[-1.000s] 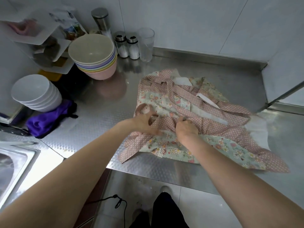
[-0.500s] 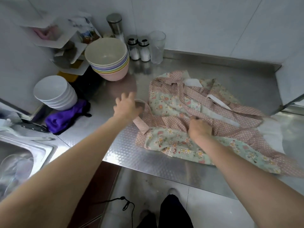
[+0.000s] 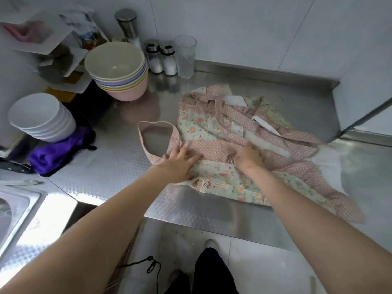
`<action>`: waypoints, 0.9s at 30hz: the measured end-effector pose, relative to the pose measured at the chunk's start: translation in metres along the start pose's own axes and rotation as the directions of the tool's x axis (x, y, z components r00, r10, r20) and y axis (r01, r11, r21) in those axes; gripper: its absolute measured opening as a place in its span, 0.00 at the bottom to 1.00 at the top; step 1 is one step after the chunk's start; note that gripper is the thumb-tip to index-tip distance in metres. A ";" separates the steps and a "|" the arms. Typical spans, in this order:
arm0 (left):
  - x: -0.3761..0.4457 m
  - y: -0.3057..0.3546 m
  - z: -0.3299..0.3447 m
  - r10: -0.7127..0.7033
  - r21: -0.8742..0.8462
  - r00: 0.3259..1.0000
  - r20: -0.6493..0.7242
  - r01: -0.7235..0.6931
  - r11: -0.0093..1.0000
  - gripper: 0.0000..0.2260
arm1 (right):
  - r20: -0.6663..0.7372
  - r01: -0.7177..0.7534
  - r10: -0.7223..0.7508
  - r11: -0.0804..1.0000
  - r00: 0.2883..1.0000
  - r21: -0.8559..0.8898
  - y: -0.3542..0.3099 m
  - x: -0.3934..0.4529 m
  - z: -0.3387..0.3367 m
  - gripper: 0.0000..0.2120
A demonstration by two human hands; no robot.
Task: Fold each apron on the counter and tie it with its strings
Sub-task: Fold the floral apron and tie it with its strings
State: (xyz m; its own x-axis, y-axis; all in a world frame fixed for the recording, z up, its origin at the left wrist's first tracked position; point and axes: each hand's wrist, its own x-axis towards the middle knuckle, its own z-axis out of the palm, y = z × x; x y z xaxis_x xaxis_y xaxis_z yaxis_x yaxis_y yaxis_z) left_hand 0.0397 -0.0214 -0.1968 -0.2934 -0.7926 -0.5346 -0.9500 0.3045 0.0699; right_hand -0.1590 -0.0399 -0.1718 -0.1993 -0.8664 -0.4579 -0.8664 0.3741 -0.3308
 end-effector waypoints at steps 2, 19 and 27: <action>-0.005 -0.012 -0.002 0.006 -0.156 0.996 -0.084 -0.019 0.987 0.32 | -0.013 0.046 -0.046 0.998 0.999 0.044 0.001 -0.004 0.008 0.27; -0.059 -0.034 -0.009 -0.359 -0.875 0.933 -0.007 0.168 0.454 0.15 | 0.385 0.283 -0.166 0.920 0.908 -0.270 -0.028 -0.064 0.047 0.33; -0.051 -0.020 -0.005 -0.502 -0.228 0.862 -0.068 0.476 0.849 0.23 | 0.385 0.237 -0.106 0.921 0.917 -0.310 -0.010 -0.065 0.049 0.36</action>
State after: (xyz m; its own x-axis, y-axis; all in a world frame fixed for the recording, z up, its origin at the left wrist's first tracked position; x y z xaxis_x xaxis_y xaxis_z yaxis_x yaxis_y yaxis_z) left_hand 0.0736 0.0107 -0.1669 0.2163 -0.8720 -0.4392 -0.9710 -0.2392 -0.0034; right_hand -0.1145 0.0285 -0.1794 0.0856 -0.7069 -0.7021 -0.9868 0.0368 -0.1574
